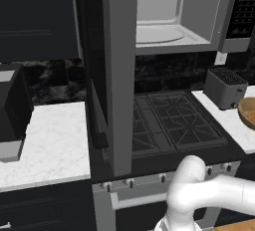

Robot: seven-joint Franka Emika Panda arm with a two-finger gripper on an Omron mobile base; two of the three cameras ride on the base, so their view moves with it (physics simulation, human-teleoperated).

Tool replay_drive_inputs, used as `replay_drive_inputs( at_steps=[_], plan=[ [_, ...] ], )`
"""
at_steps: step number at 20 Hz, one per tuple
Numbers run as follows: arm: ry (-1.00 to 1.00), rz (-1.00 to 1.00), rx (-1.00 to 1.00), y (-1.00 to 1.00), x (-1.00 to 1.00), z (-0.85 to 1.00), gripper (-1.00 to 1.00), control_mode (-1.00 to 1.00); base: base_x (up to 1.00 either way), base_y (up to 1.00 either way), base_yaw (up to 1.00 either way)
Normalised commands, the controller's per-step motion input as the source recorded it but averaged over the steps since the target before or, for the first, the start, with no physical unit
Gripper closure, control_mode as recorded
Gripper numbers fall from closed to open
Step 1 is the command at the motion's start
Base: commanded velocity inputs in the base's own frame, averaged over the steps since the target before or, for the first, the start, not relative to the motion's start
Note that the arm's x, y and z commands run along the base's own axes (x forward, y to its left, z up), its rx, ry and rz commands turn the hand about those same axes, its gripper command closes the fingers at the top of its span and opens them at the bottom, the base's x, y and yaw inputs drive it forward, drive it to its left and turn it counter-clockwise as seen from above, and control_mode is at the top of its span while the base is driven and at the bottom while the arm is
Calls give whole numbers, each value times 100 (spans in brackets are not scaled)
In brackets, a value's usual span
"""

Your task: Open the microwave, place the bowl with waffle inside the microwave, then close the microwave door and turn it on.

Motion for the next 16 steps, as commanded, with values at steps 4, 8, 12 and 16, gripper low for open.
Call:
replay_drive_inputs(
  at_steps=[4, 8, 12, 16],
  plan=[
    [-36, 0, -2, 7, -71, 90, 100, -100, 0, 0, 0],
    [-9, 0, -14, 55, -36, 100, 100, -100, 0, 0, 0],
    [1, -4, -19, 73, -13, 100, 100, -100, 0, 0, 0],
    [1, -7, -18, 76, -7, 100, 100, -100, 0, 0, 0]
  ],
)
